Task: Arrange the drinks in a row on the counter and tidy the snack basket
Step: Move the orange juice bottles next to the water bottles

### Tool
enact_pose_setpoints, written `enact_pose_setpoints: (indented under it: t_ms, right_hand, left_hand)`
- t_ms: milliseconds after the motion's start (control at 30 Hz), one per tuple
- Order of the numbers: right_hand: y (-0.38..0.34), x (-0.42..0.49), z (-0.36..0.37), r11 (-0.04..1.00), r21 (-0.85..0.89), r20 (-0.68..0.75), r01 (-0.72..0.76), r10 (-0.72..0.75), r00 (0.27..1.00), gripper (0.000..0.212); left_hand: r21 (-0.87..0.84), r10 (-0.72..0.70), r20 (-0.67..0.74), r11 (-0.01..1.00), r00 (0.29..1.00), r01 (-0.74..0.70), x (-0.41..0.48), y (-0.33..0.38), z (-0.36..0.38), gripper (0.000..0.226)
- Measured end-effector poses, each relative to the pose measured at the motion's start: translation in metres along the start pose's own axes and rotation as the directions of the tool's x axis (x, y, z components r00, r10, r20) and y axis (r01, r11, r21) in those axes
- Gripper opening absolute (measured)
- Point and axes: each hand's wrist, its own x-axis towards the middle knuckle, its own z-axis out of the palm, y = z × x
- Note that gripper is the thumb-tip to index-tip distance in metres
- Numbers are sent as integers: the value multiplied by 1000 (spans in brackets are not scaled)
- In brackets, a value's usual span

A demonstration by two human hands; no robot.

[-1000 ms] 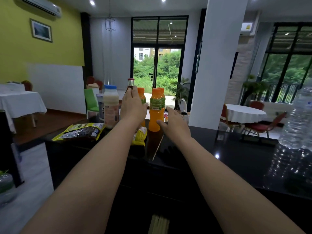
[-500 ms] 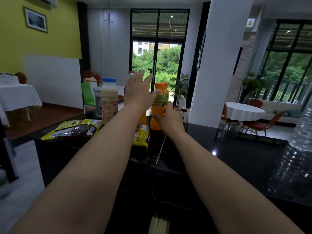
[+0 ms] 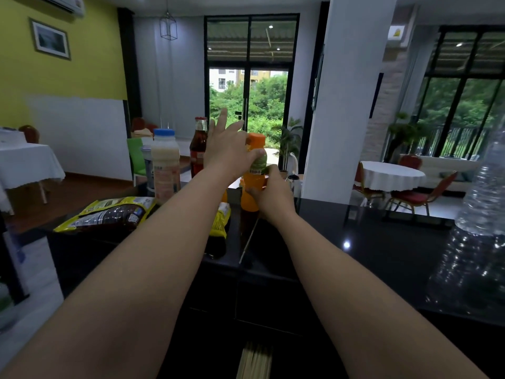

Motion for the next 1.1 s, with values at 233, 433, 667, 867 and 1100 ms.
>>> enact_pose_setpoints:
  t_ms: [233, 433, 667, 867, 1100]
  right_hand:
    - [24, -33, -71, 999, -32, -1, -37, 37, 999, 58]
    - [58, -66, -143, 986, -131, -70, -105, 96, 993, 39]
    - [98, -100, -223, 964, -200, -185, -177, 140, 973, 46]
    - [130, -111, -269, 932, -194, -206, -305, 265, 942, 42]
    - [165, -93, -293, 922, -180, -237, -342, 296, 925, 43]
  left_hand:
    - [-297, -13, 33, 955, 999, 22, -25, 78, -6, 53]
    - [-602, -44, 146, 789, 988, 124, -45, 163, 1, 43]
    - [-721, 56, 214, 683, 975, 119, -58, 255, 8, 51]
    - [-749, 49, 228, 647, 972, 143, -56, 319, 28, 47]
    - [-757, 10, 218, 632, 976, 163, -42, 359, 58, 41]
